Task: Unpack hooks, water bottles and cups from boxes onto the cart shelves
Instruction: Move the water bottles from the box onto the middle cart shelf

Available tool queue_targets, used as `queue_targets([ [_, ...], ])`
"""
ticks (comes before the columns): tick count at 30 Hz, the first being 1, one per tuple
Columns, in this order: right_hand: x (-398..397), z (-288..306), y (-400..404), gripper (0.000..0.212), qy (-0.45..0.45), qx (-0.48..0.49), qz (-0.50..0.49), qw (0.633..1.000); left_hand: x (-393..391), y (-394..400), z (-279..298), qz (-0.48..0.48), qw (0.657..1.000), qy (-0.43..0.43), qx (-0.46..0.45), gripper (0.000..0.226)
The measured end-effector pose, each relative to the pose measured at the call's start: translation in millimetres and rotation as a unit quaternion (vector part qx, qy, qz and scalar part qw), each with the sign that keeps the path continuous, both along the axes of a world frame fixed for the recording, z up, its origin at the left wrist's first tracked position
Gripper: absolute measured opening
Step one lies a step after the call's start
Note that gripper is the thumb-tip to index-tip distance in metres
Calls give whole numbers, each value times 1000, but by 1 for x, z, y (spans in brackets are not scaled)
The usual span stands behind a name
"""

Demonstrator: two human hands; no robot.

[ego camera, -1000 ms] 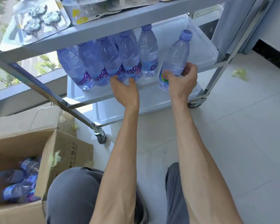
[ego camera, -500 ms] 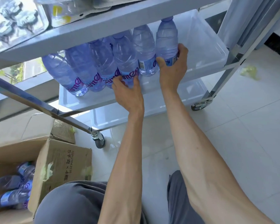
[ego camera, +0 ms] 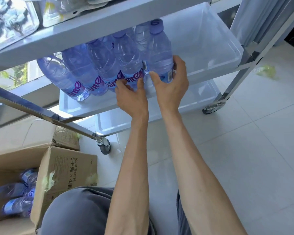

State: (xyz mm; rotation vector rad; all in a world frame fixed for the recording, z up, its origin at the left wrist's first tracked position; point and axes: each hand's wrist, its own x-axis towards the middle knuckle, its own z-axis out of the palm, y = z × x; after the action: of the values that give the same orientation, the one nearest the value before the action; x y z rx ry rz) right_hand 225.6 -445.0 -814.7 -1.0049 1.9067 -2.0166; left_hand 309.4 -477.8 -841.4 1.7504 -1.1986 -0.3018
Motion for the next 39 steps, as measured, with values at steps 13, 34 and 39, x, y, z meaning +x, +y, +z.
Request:
queue_targets([
  [13,-11,9,-31,66,-14,13,-11,1000,1,1,-1,-3,1000,10,-11,46],
  [34,-3,-1,-34,68,-58,6,125,990,22,2,-5,38,985,117,-124,72],
  [39,-19,-7,-34,68,-46,19,180,982,25,-2,-10,25,996,50,-76,98],
])
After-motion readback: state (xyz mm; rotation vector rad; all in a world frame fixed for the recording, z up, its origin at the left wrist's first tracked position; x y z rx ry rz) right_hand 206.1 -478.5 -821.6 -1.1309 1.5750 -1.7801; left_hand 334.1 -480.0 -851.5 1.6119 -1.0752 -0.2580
